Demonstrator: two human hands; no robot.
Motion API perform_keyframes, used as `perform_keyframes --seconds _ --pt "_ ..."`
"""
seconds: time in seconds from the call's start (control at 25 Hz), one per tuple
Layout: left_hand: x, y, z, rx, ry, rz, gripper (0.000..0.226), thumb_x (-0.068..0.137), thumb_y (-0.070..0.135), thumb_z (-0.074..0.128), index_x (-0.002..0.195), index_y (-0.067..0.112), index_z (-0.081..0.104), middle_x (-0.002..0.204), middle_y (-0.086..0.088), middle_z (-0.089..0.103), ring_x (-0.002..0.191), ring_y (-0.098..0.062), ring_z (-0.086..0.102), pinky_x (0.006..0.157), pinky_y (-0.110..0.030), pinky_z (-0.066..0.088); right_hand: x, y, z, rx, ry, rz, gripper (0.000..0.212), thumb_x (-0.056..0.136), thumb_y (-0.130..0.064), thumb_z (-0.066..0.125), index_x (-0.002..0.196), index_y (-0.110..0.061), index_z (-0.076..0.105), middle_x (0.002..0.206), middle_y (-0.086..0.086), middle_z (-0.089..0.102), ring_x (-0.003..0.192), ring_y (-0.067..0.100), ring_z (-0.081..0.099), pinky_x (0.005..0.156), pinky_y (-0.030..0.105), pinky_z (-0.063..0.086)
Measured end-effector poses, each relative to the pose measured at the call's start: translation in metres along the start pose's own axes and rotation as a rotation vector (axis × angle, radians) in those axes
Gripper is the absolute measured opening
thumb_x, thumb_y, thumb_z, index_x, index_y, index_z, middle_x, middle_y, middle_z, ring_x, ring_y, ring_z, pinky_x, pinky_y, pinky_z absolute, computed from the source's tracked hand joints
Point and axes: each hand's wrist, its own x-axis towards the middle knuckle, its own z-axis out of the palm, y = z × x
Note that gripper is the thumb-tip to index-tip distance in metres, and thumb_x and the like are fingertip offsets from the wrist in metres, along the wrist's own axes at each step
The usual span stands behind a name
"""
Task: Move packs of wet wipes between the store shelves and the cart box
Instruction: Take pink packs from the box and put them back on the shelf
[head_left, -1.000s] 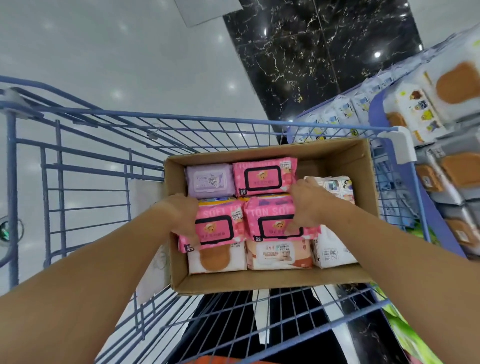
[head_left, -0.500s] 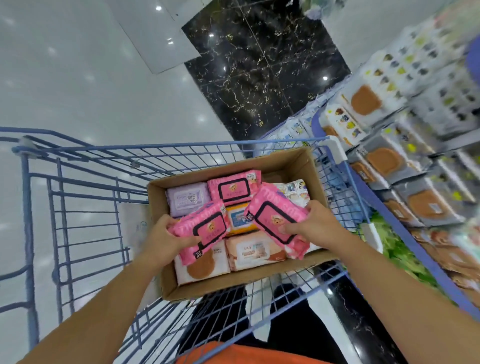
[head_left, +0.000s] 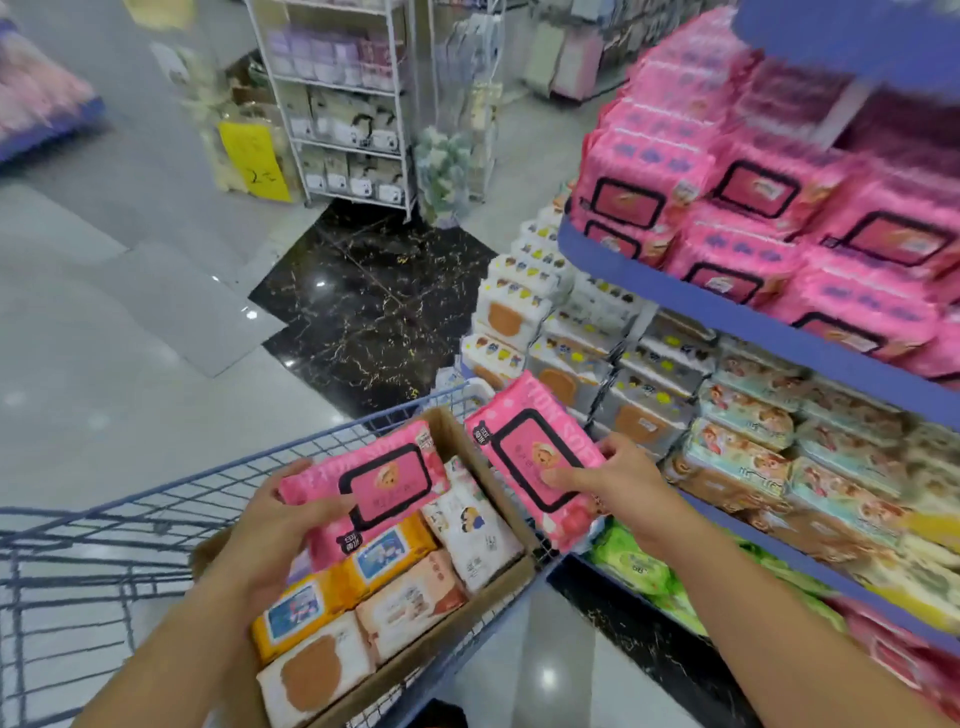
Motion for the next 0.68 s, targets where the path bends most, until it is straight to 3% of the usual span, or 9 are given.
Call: perform_keyframes --seconds 0.12,0.2,0.28,0.4,0.56,0.68 --pt "-0.013 0.045 0.078 0.019 -0.123 0.104 0.085 0.056 0.005 0.097 0.131 0.016 0.059 0.116 -0.027 0.072 0.099 -0.048 0.073 0.088 -0.07 0.053 -0.036 0.003 -0.068 0.056 0.081 -0.047 0.094 0.042 -0.042 0.099 0.117 -0.006 0.054 0.109 0.014 0.072 0.087 0.033 0.075 0.077 0.054 0.06" --pt "-0.031 0.07 0.135 0.07 -0.192 0.177 0.057 0.069 0.0 0.088 0.119 0.014 0.064 0.098 -0.02 0.078 0.082 -0.035 0.078 0.073 -0.053 0.063 -0.056 0.006 -0.115 0.083 0.133 -0.08 0.106 0.031 -0.049 0.099 0.117 -0.005 0.055 0.11 0.014 0.072 0.087 0.032 0.075 0.082 0.058 0.059" --pt "-0.048 0.09 0.189 0.135 -0.221 0.253 0.033 0.08 -0.01 0.073 0.105 0.011 0.063 0.081 -0.012 0.079 0.062 -0.022 0.076 0.051 -0.033 0.062 -0.076 0.007 -0.157 0.117 0.198 -0.117 0.099 0.033 -0.047 0.1 0.111 -0.005 0.057 0.105 0.014 0.073 0.085 0.031 0.075 0.082 0.059 0.058" --pt "-0.066 0.108 0.26 0.179 -0.273 0.3 0.031 0.079 -0.007 0.073 0.105 0.007 0.067 0.095 -0.02 0.078 0.067 -0.026 0.077 0.055 -0.036 0.063 -0.104 0.005 -0.219 0.112 0.318 -0.179 0.071 0.057 -0.031 0.097 0.107 -0.004 0.055 0.1 0.014 0.07 0.082 0.03 0.073 0.072 0.048 0.058" --pt "-0.081 0.13 0.345 0.286 -0.343 0.395 0.049 0.066 0.005 0.085 0.113 0.006 0.071 0.103 -0.021 0.078 0.088 -0.038 0.077 0.078 -0.051 0.063 -0.131 0.008 -0.3 0.007 0.428 -0.241 0.084 0.066 -0.034 0.094 0.13 -0.008 0.046 0.116 0.005 0.058 0.084 0.019 0.068 0.061 0.031 0.053" --pt "-0.087 0.154 0.394 0.408 -0.338 0.495 0.047 0.07 0.002 0.089 0.112 0.014 0.071 0.093 -0.014 0.079 0.079 -0.032 0.074 0.061 -0.038 0.062 -0.132 0.002 -0.344 -0.094 0.481 -0.284 0.099 0.066 -0.041 0.092 0.144 -0.014 0.036 0.129 0.001 0.052 0.081 0.009 0.06 0.062 0.028 0.048"
